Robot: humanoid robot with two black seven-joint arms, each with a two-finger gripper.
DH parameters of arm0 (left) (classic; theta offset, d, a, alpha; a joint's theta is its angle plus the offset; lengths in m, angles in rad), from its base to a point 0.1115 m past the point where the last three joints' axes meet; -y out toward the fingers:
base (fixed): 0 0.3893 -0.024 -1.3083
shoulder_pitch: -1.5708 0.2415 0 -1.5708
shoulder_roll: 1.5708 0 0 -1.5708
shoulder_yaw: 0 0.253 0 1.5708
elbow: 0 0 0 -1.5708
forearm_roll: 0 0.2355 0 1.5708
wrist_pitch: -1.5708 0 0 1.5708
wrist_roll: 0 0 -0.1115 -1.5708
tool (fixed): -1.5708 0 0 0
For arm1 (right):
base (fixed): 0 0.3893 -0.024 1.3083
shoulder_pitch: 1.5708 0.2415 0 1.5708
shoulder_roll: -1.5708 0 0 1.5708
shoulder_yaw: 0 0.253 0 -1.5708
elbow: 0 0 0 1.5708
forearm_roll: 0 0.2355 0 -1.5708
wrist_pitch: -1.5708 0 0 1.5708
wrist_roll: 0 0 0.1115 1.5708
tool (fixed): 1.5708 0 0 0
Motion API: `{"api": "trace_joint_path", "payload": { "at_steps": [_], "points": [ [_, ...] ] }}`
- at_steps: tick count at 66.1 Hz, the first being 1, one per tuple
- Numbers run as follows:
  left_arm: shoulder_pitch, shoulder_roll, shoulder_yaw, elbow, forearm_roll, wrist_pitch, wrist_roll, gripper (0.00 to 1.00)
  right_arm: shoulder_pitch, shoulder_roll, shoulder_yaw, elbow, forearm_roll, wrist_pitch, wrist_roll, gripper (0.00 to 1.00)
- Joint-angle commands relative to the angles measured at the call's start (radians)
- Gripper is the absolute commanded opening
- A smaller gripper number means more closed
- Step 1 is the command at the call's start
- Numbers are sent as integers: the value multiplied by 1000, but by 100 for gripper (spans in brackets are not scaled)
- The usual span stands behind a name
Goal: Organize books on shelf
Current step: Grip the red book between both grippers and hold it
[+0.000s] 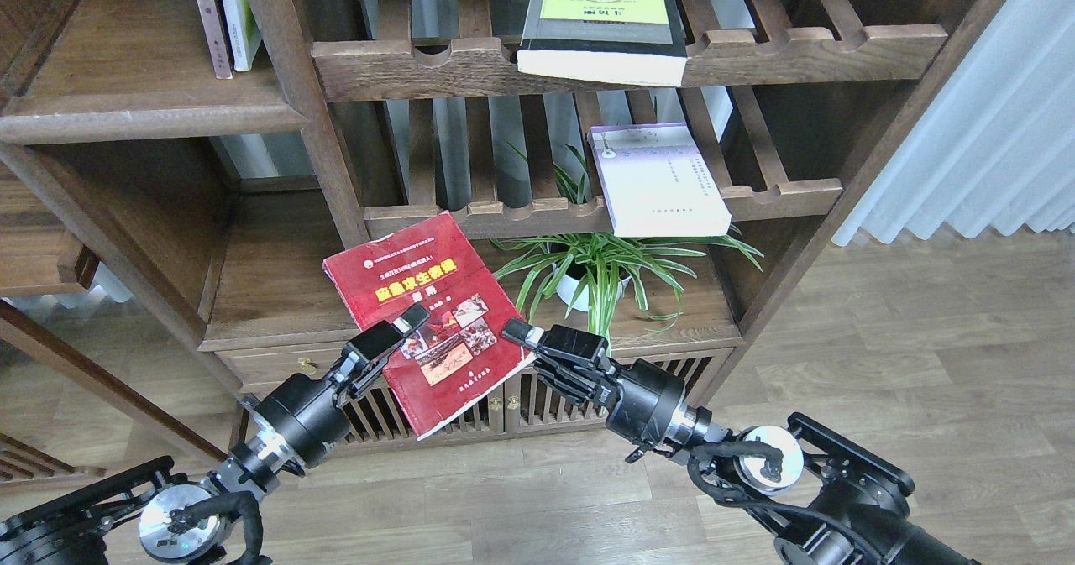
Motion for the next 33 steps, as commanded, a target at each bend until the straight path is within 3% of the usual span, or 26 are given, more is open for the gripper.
{"api": "trace_joint_path", "payload": {
  "at_steps": [1, 13, 25, 33],
  "points": [
    [-1, 0, -3, 0, 0, 0, 0, 7, 4, 2, 9, 0, -5, 0, 5, 96],
    [-2, 0, -4, 0, 0, 0, 0, 6, -2, 3, 72, -3, -5, -13, 74, 98],
    [-4, -9, -6, -4, 0, 0, -2, 6, -22, 3, 116, -3, -4, -111, 238, 98],
    [-31, -20, -4, -4, 0, 0, -2, 5, -35, 3, 118, -3, -5, -108, 249, 99]
  ]
}}
